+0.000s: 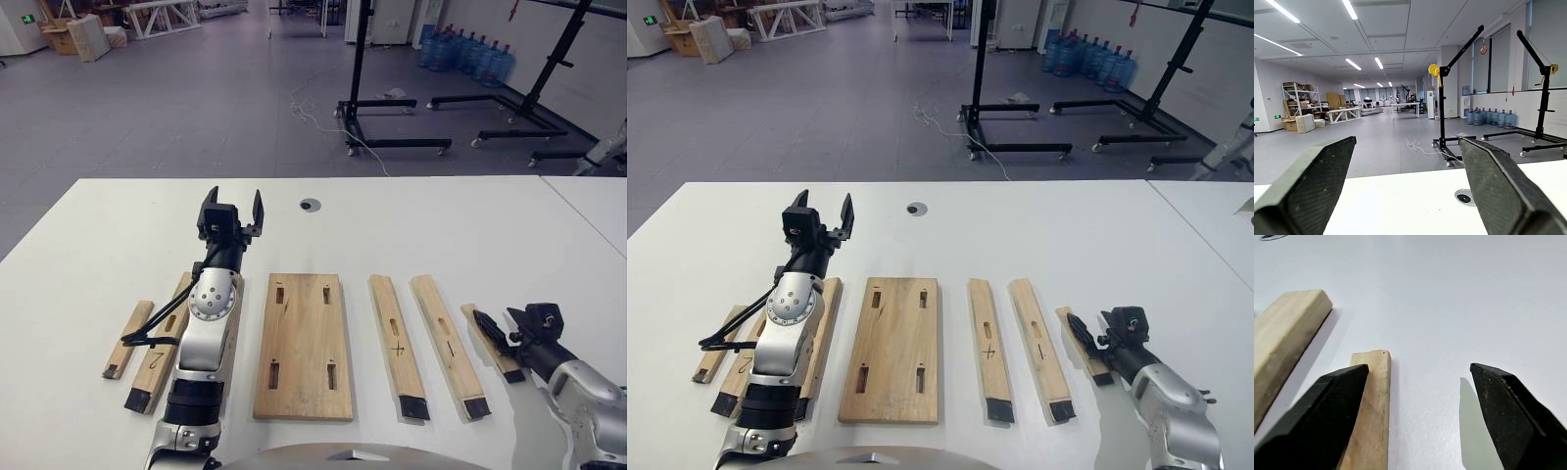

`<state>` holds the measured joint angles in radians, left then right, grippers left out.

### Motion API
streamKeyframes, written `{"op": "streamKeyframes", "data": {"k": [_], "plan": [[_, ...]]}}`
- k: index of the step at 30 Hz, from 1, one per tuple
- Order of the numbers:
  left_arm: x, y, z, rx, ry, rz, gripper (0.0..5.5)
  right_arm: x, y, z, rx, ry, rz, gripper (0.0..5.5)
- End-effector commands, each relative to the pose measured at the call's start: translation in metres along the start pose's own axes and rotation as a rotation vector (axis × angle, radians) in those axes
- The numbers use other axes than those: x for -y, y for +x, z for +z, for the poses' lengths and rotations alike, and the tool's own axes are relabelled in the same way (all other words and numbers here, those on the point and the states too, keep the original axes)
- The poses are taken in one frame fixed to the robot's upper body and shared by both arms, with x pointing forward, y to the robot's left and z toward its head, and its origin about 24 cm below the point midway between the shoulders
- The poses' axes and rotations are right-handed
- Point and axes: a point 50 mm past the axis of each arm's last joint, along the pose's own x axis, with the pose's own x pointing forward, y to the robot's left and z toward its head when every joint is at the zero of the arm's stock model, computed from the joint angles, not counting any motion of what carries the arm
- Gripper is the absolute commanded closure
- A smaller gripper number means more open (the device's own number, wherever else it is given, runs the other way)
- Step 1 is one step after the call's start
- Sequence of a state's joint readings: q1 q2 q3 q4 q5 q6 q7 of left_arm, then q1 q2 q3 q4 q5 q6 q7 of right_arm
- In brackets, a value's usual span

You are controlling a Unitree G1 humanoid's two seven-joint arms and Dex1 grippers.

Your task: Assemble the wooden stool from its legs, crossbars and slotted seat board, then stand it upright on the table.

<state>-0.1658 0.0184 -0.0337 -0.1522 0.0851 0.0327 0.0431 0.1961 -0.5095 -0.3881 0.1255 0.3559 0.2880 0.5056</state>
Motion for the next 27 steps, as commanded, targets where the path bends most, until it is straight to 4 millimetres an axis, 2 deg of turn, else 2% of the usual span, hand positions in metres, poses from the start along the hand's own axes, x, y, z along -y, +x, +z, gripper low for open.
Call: {"op": "streamKeyframes", "data": {"k": [1, 5, 9, 12, 17, 19, 23, 26, 27], "plan": [[0.001, 0.001, -0.001, -0.006, 0.009, -0.003, 1.61, 0.007, 0.012, -0.005, -0.041, -0.008, -0.038, 1.67], [-0.001, 0.001, -0.001, -0.002, 0.010, 0.007, 1.61, 0.006, 0.018, 0.019, 0.045, 0.054, -0.028, 1.67], [-0.003, -0.001, -0.002, -0.003, 0.014, 0.023, 1.61, -0.012, 0.019, 0.052, 0.107, 0.077, 0.096, 1.67], [0.000, 0.000, -0.003, 0.002, 0.001, 0.035, 1.61, -0.009, 0.021, 0.060, 0.104, 0.070, 0.082, 1.67], [0.000, -0.002, -0.004, 0.003, -0.003, 0.049, 1.61, 0.002, 0.008, 0.042, 0.016, 0.026, 0.046, 1.67], [-0.001, -0.004, -0.005, -0.002, -0.003, 0.057, 1.61, 0.005, 0.000, 0.029, -0.042, -0.002, 0.045, 1.67], [0.001, -0.006, -0.006, -0.008, -0.010, 0.055, 1.61, 0.007, -0.024, -0.015, -0.282, -0.064, 0.100, 1.67], [0.001, -0.008, -0.005, -0.011, -0.011, 0.055, 1.61, 0.015, -0.031, -0.030, -0.382, -0.069, 0.078, 1.67], [0.002, -0.008, -0.006, -0.013, -0.012, 0.053, 1.61, 0.017, -0.034, -0.034, -0.415, -0.065, 0.068, 1.86]]}}
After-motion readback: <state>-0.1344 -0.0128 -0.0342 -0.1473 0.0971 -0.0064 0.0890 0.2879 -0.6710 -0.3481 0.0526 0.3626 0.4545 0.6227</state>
